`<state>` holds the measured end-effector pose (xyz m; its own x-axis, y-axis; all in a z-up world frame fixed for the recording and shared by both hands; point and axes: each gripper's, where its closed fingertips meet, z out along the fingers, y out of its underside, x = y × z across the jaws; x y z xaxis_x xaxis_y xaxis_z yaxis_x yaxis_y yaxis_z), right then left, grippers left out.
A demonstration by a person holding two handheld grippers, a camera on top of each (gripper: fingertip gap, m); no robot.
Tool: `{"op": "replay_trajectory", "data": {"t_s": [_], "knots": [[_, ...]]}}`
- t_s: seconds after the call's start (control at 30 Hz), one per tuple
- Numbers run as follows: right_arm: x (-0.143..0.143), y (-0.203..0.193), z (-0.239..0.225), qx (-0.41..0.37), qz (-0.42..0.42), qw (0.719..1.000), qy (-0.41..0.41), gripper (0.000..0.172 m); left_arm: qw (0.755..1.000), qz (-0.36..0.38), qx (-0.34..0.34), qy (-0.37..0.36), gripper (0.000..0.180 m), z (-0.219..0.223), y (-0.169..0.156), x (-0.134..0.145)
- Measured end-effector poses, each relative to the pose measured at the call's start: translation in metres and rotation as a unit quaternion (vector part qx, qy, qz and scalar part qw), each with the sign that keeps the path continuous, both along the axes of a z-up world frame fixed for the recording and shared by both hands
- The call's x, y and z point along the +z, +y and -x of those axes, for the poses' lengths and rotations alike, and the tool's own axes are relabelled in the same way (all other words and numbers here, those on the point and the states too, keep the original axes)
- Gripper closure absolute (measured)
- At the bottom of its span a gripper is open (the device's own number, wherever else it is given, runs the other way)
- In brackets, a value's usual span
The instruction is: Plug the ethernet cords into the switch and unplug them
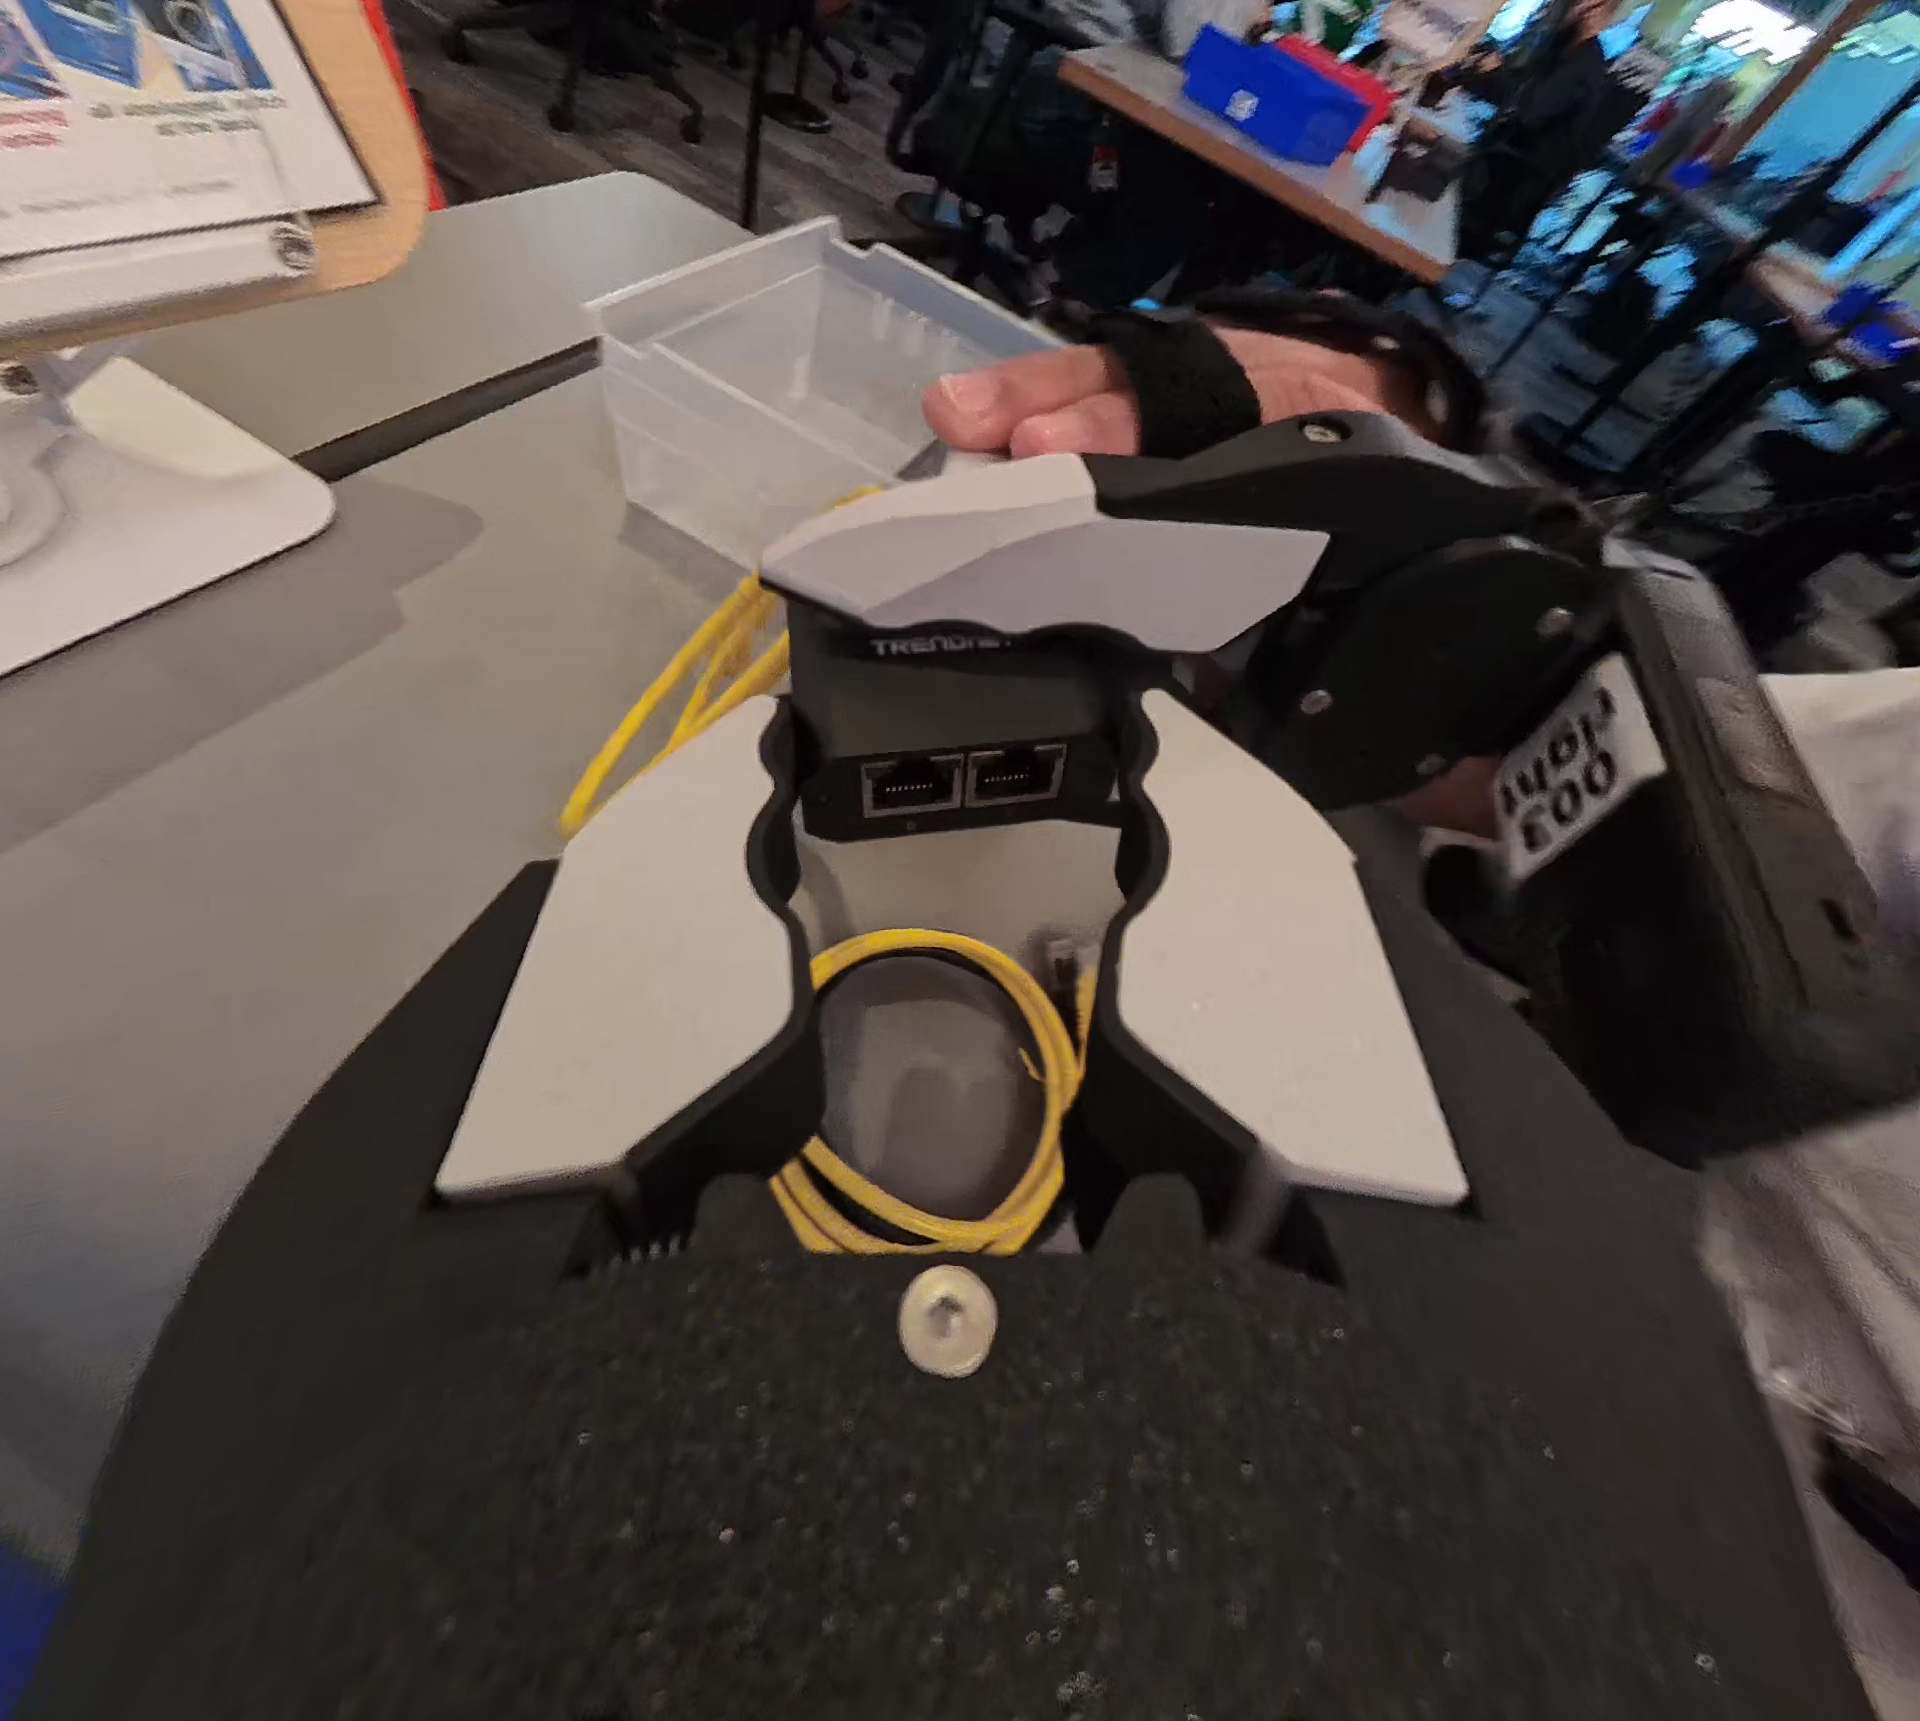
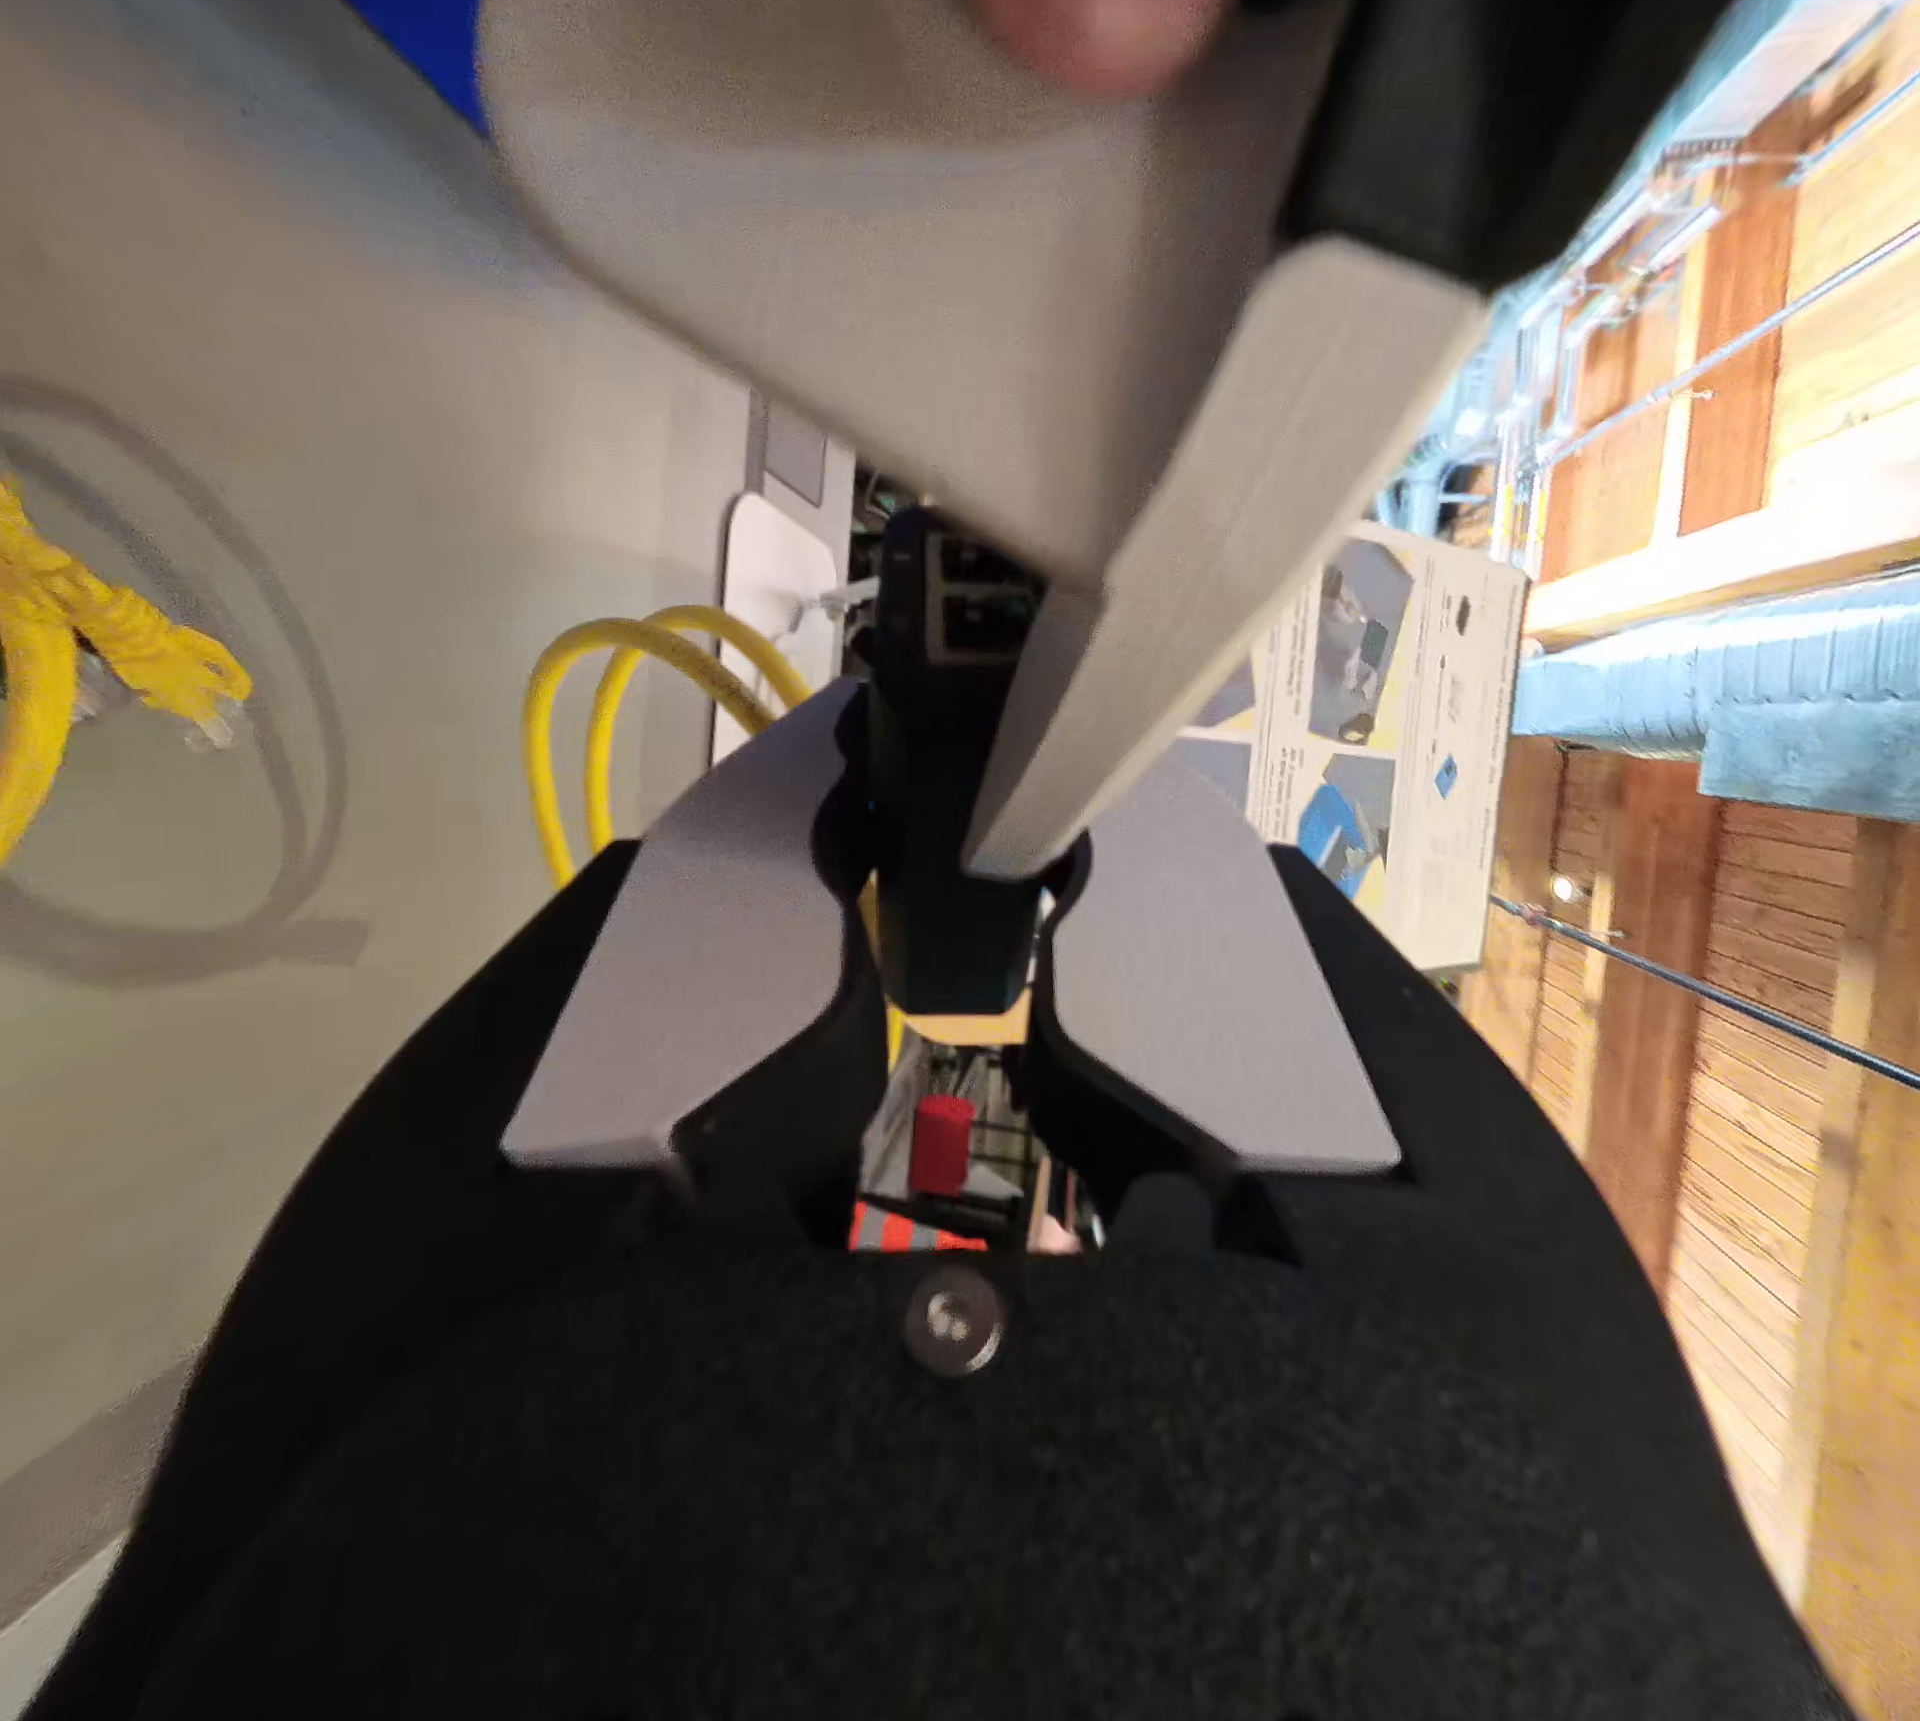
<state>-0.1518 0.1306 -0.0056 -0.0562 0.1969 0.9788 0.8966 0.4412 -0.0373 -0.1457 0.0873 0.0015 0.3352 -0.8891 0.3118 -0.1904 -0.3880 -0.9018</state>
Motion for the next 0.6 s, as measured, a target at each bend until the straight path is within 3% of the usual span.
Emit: {"op": "replay_trajectory", "data": {"t_s": [0.2, 0.27, 0.43, 0.53, 0.6], "knots": [[0.009, -0.009, -0.009, 0.051, 0.093, 0.993, 0.055, 0.124, 0.985, 0.104, -0.075, -0.119, 0.122, 0.020, -0.003, 0.018], [0.007, -0.013, -0.012, 0.066, 0.149, 0.984, 0.072, 0.131, 0.975, 0.142, -0.089, -0.147, 0.122, 0.023, -0.002, 0.018], [-0.019, -0.009, -0.014, 0.063, 0.226, 0.969, 0.070, 0.139, 0.981, 0.131, -0.070, -0.124, 0.122, 0.019, 0.004, 0.007], [-0.022, -0.013, -0.009, 0.077, 0.263, 0.957, 0.090, 0.132, 0.978, 0.128, -0.059, -0.155, 0.122, 0.021, 0.008, 0.013], [-0.022, -0.016, -0.008, 0.083, 0.292, 0.947, 0.104, 0.115, 0.973, 0.132, -0.038, -0.184, 0.122, 0.025, 0.015, 0.019]]}}
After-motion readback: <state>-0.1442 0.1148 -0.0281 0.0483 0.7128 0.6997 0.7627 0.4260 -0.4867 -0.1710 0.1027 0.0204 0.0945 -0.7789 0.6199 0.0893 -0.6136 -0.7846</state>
